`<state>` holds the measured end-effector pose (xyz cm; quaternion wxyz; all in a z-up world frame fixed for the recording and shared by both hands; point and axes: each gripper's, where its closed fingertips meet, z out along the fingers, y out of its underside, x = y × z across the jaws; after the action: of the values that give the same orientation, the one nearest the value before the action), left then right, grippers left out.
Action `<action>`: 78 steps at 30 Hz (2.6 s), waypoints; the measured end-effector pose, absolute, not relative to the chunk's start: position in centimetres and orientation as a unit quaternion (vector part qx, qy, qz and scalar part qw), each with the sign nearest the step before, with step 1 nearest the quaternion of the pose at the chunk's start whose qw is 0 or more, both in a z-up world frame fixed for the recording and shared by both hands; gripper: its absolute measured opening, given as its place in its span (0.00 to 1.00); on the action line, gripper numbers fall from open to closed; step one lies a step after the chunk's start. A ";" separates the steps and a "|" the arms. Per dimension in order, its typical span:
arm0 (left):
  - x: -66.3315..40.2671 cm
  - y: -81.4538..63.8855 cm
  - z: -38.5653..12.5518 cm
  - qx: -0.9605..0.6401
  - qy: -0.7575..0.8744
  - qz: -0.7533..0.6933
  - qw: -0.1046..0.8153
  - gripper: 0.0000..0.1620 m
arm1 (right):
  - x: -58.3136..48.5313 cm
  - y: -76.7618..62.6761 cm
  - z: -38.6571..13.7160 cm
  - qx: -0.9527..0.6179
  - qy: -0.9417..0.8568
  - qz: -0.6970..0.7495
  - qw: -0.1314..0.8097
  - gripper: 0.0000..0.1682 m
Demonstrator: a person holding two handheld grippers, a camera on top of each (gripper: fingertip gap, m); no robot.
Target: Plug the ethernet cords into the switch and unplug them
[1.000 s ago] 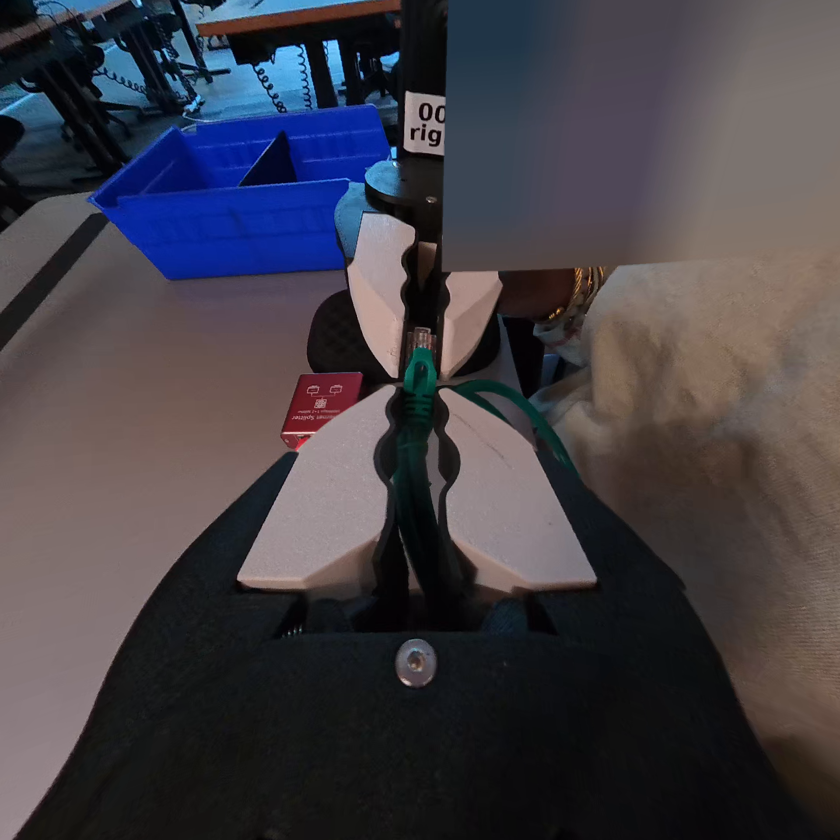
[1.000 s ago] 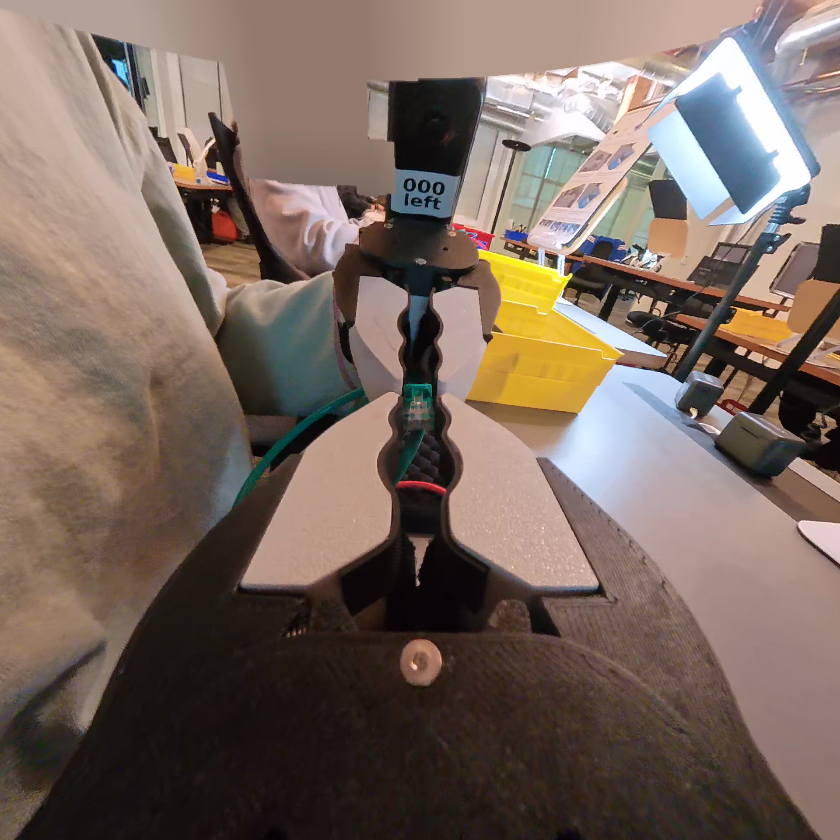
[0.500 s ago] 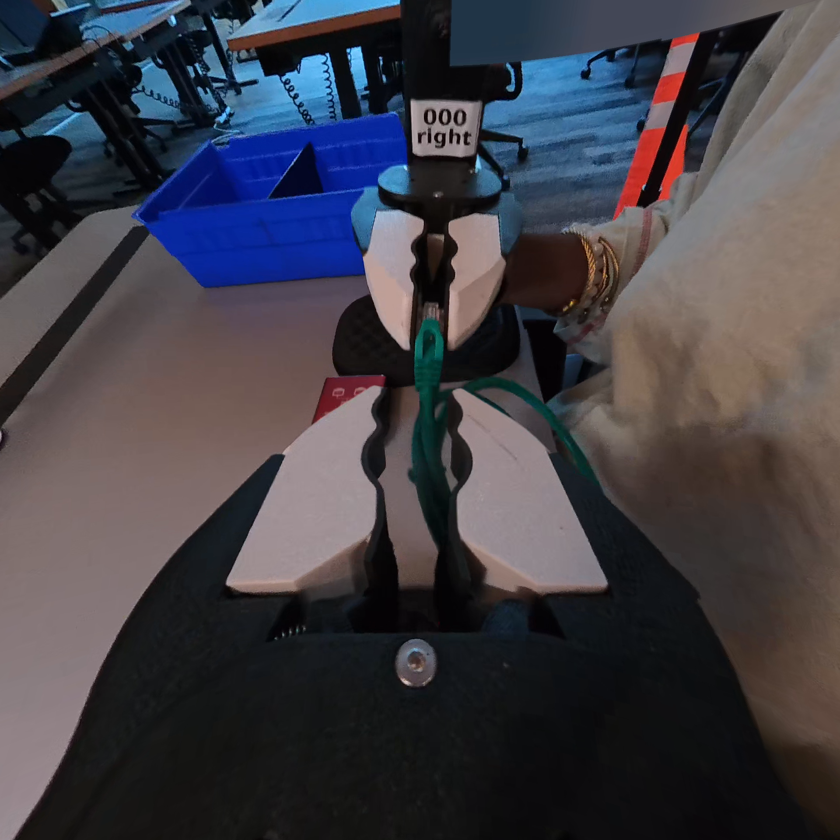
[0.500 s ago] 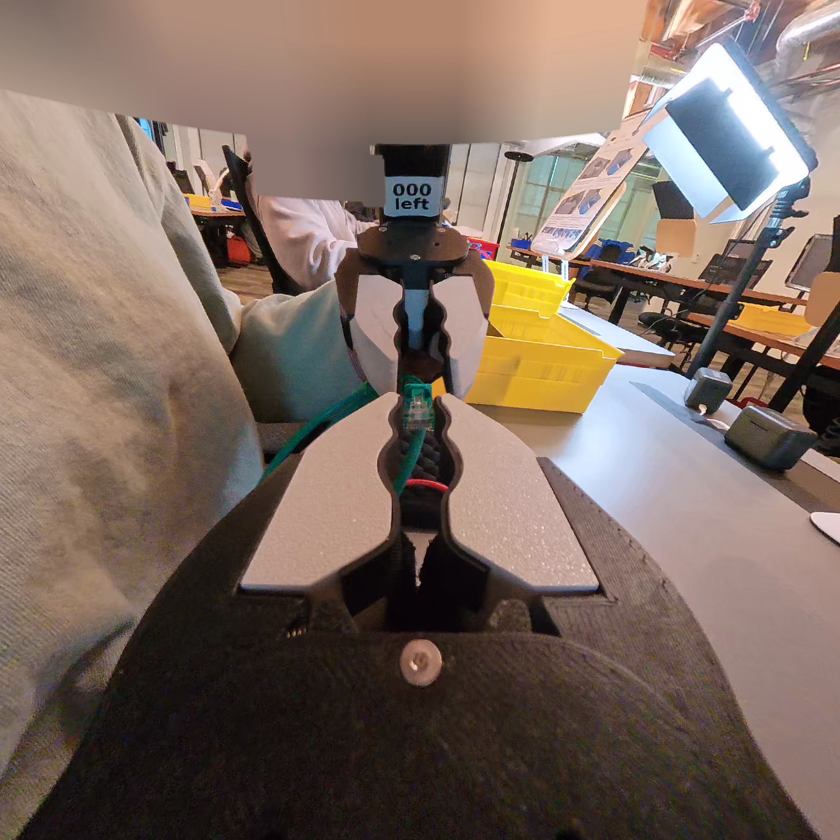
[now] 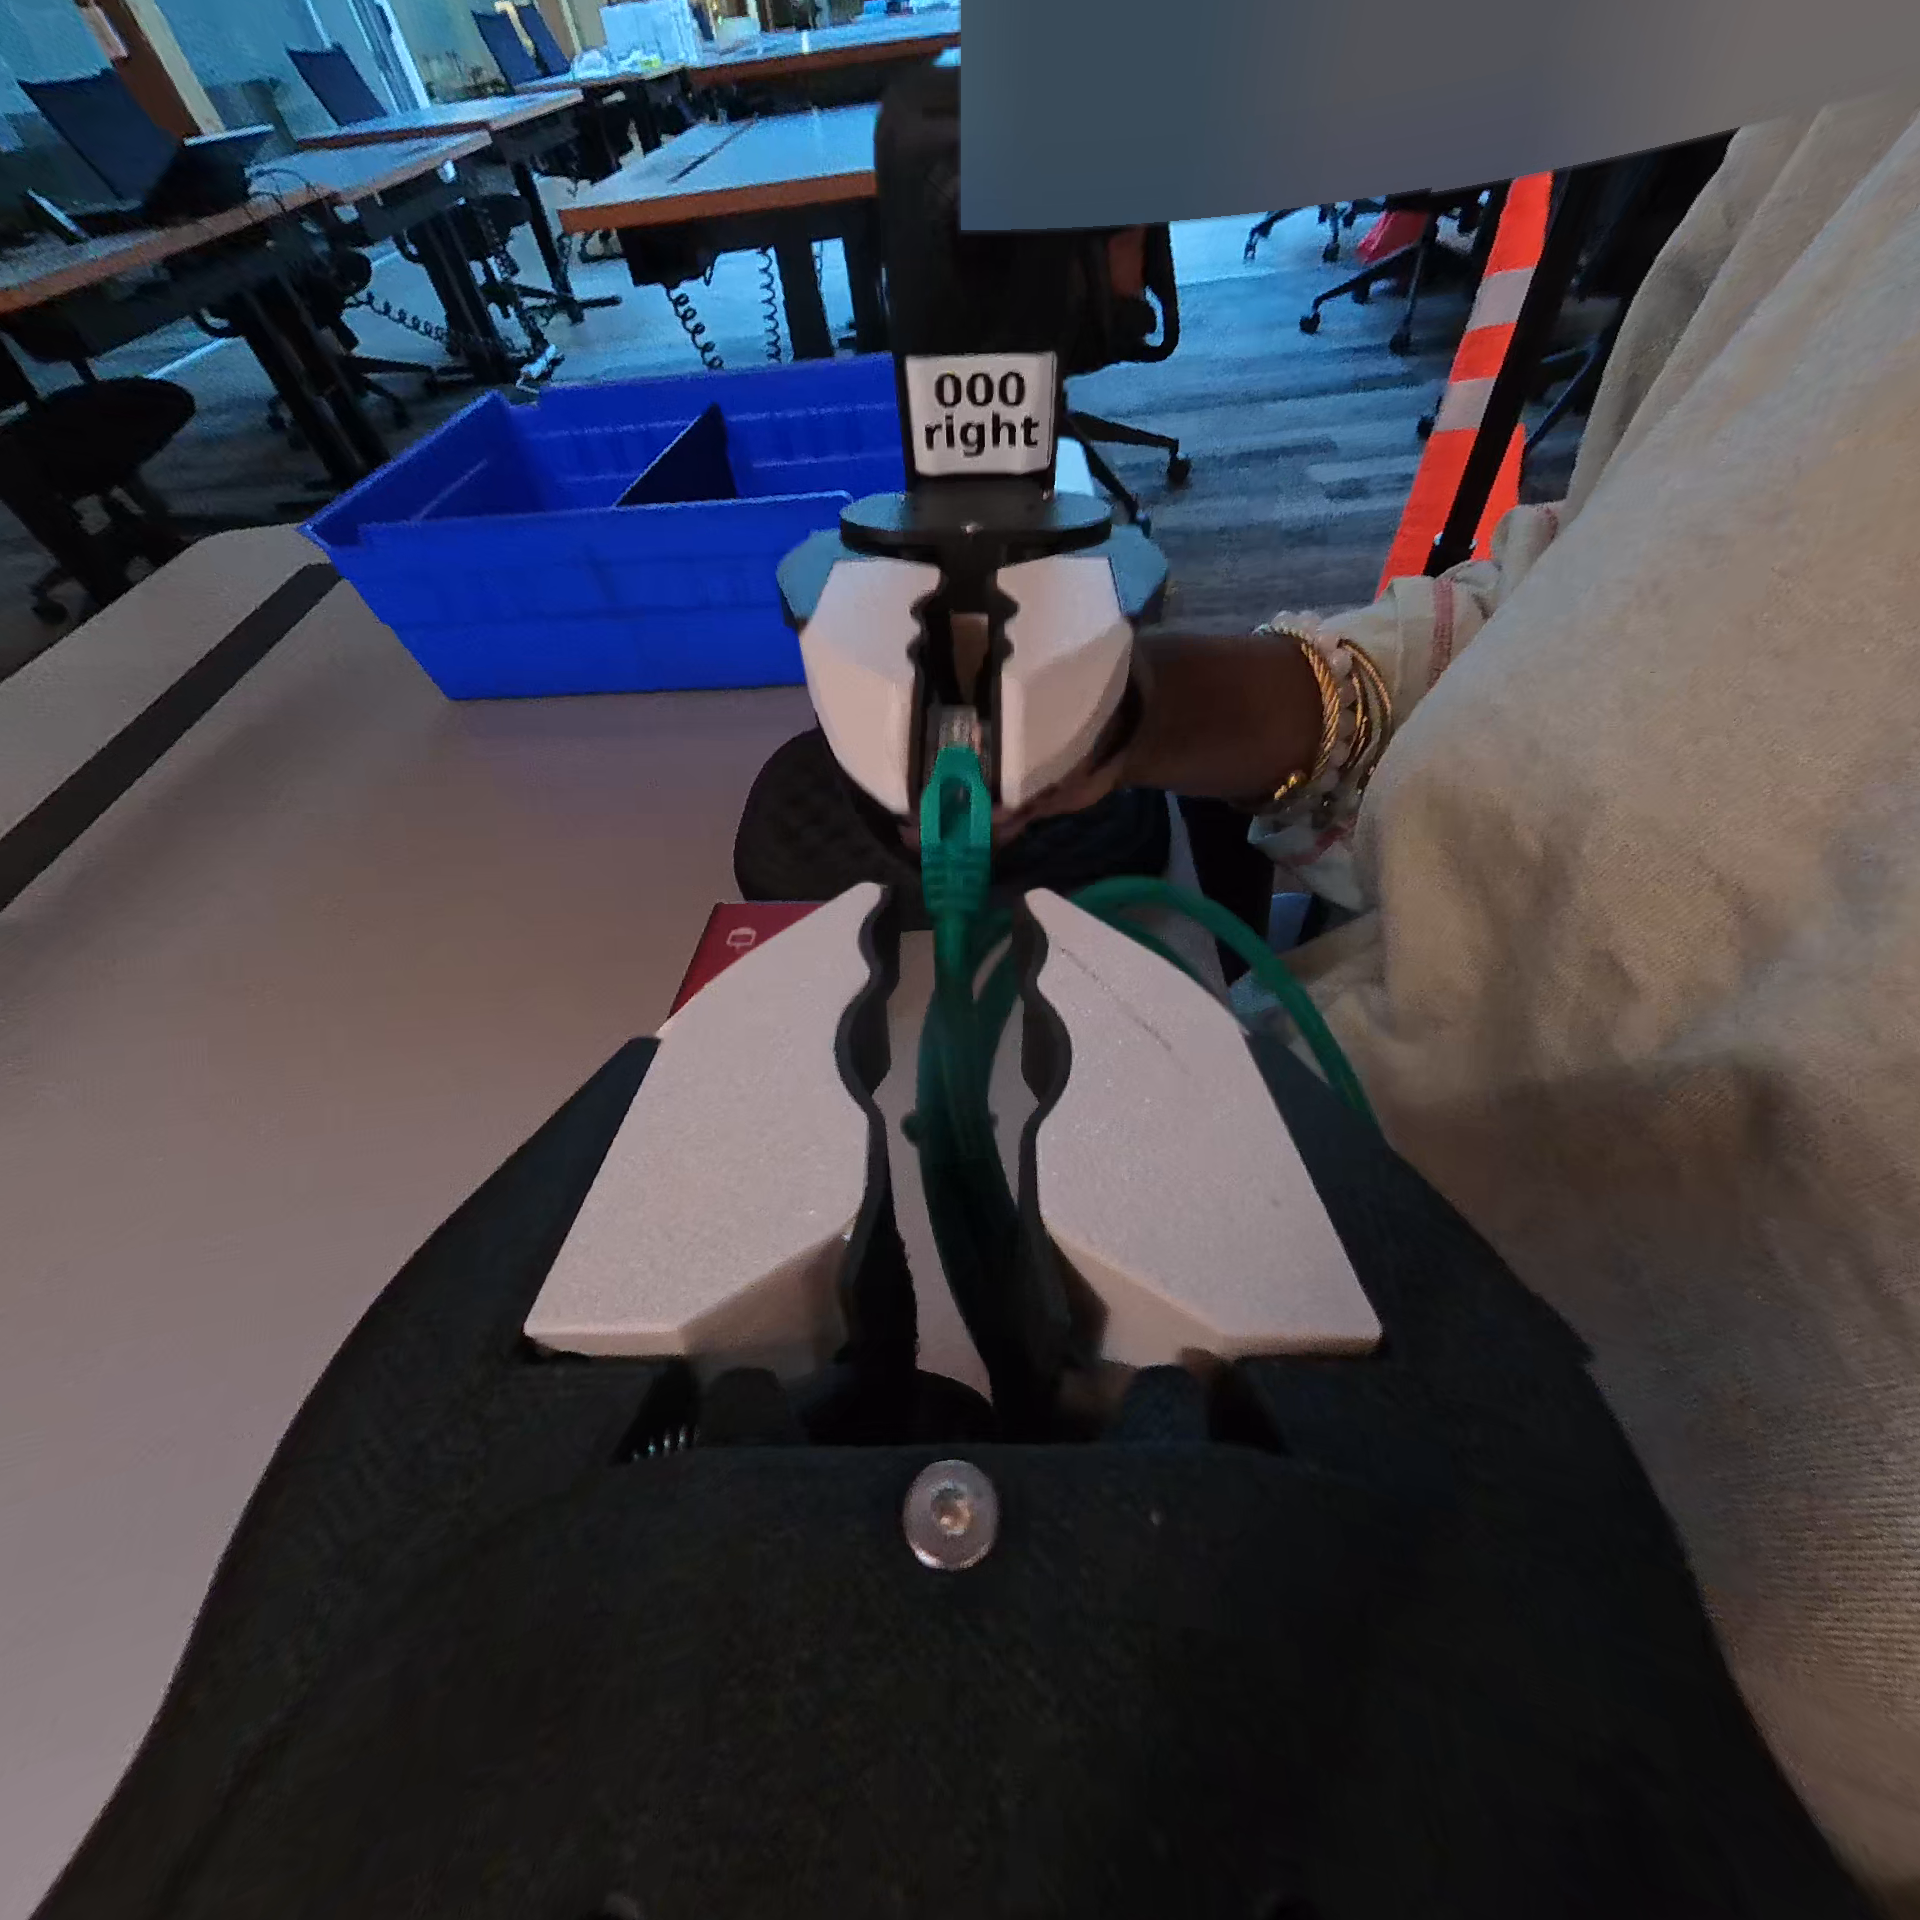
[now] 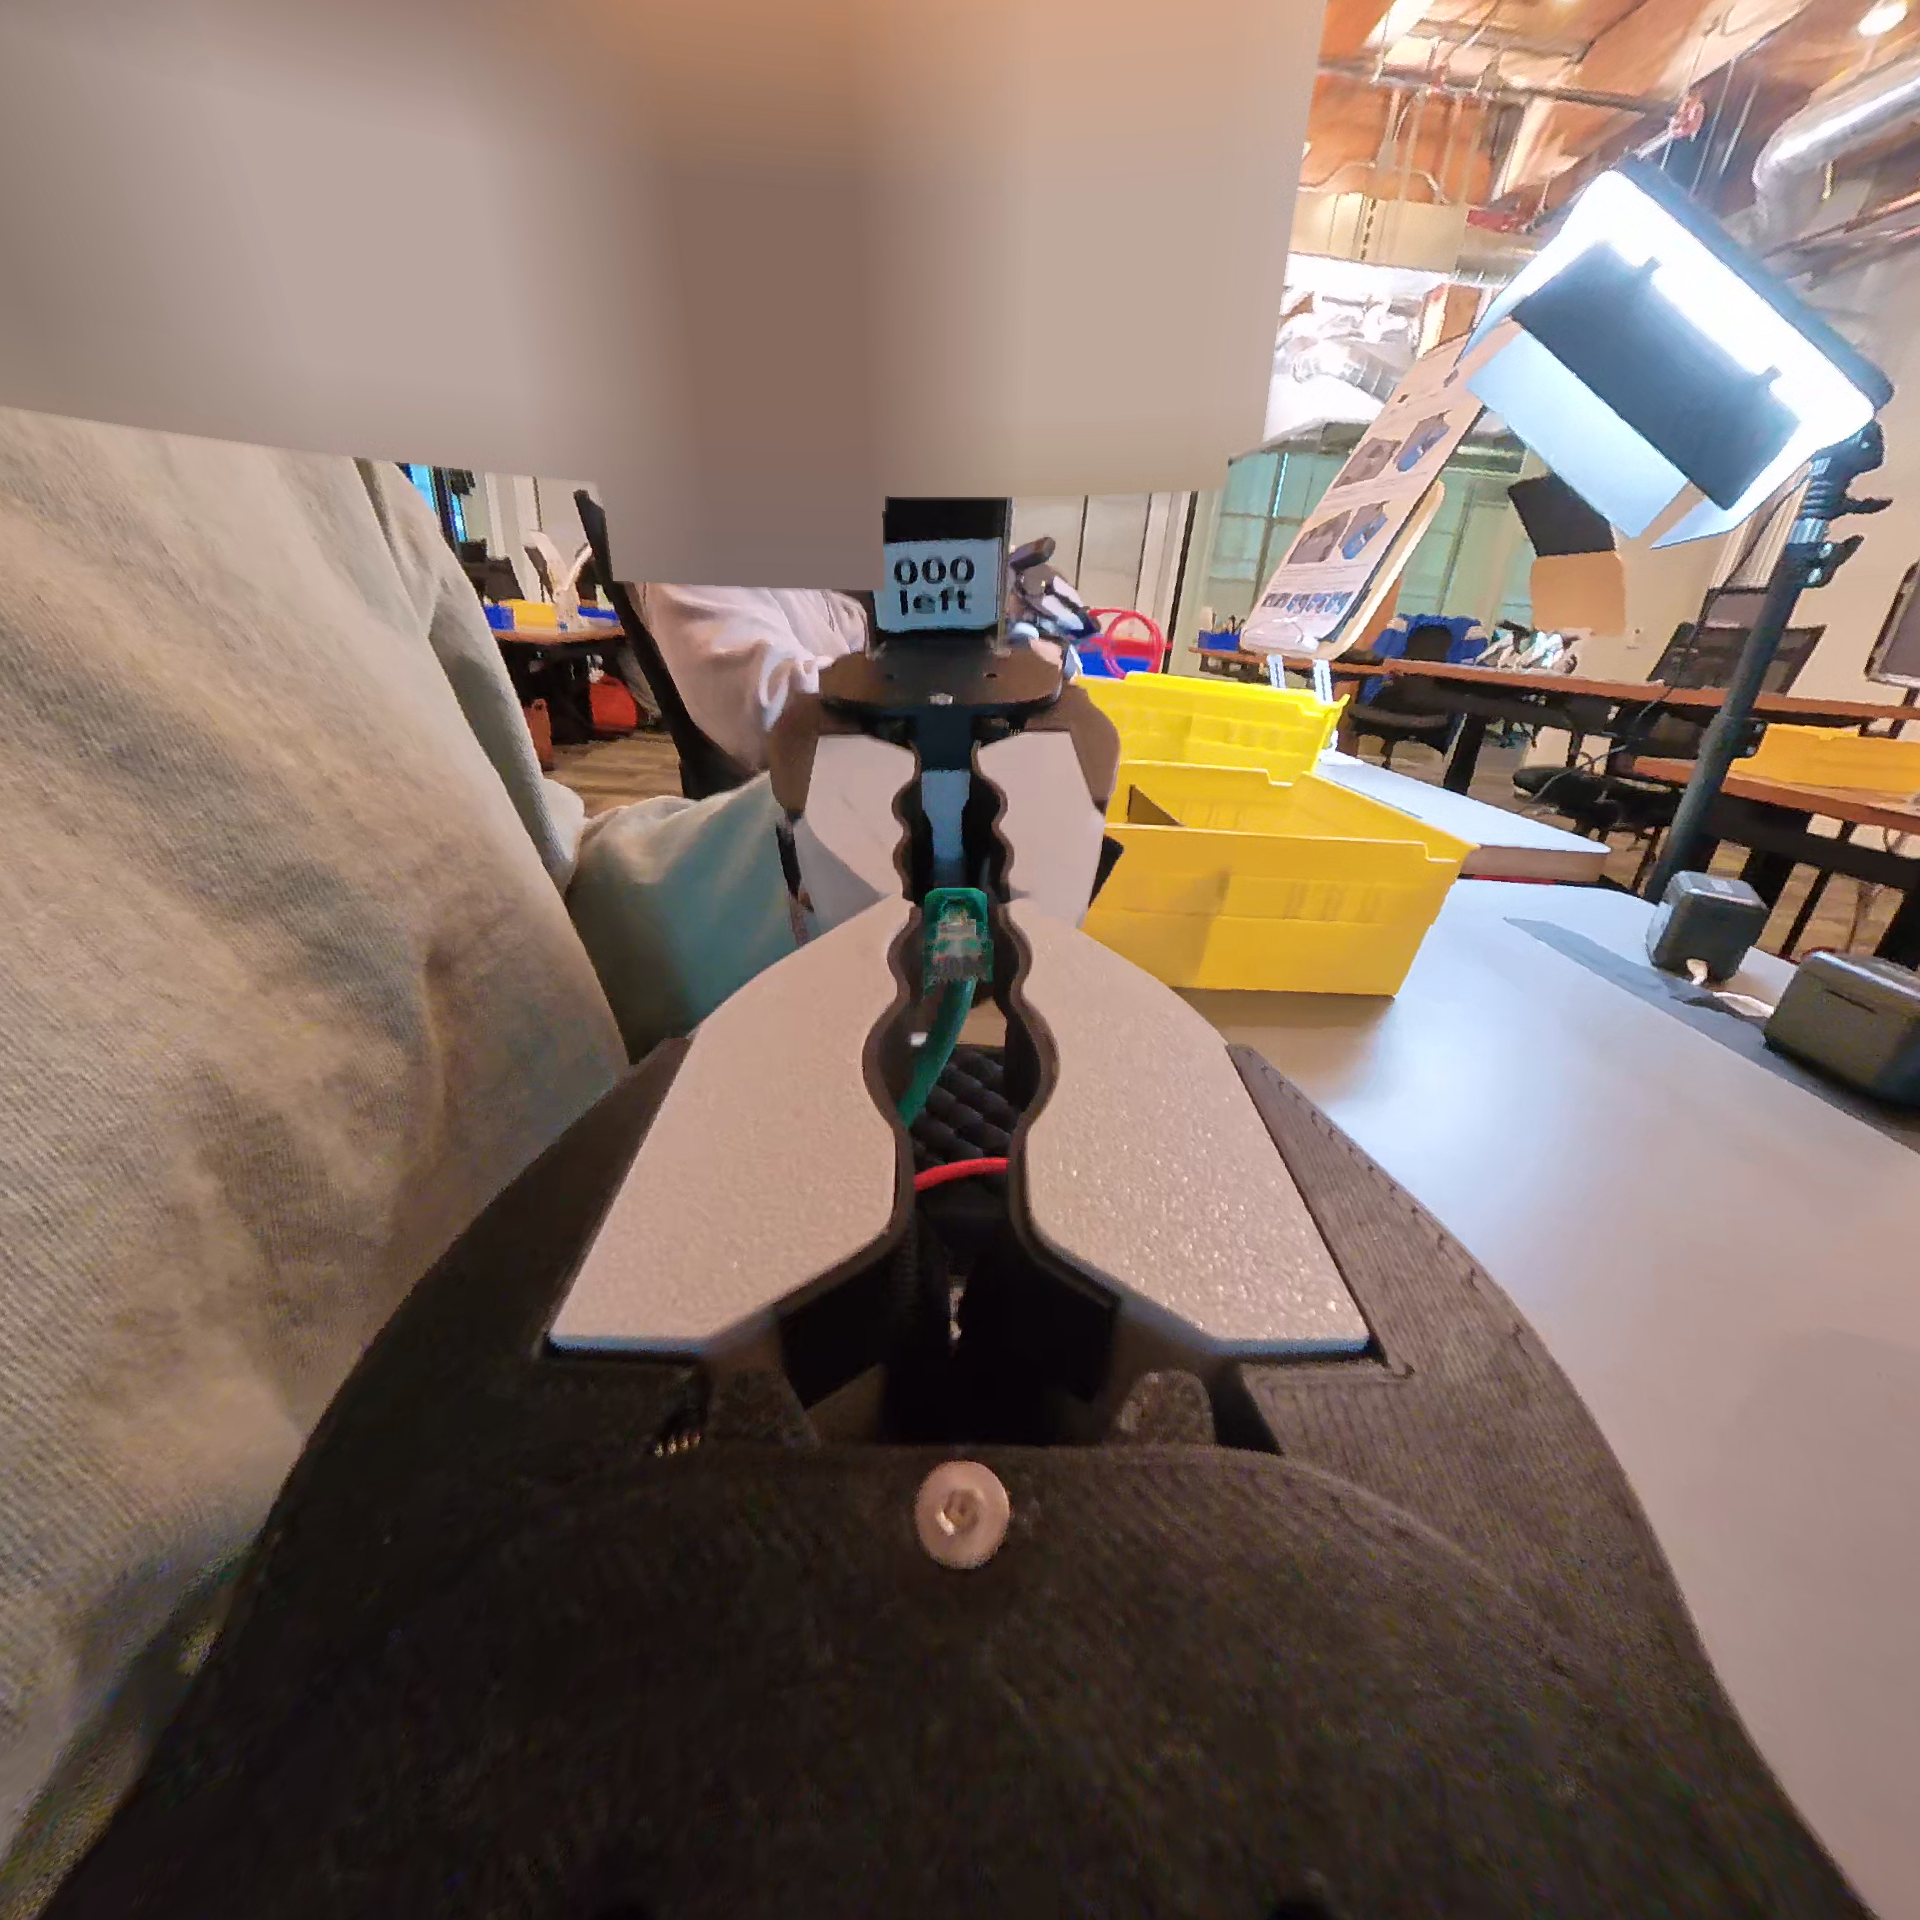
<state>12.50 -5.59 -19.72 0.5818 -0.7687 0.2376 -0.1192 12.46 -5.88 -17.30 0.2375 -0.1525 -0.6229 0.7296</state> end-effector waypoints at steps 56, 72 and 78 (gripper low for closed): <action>10.3 -7.3 -20.8 -0.794 0.204 -0.074 0.568 0.04 | 17.1 9.5 -30.4 -0.393 -0.830 0.327 0.224 0.41; 10.8 -6.6 -21.0 -0.793 0.216 -0.082 0.564 0.04 | 16.1 8.5 -31.0 -0.342 -0.812 0.413 0.231 0.44; 10.0 -6.0 -20.8 -0.812 0.177 -0.070 0.552 0.04 | 15.6 7.5 -24.3 -0.346 -0.720 0.534 0.277 0.43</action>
<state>10.00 -5.99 -20.84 0.5519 -0.8118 0.1774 -0.0696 15.64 7.51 -24.29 0.2775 -0.3463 -0.7198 0.5338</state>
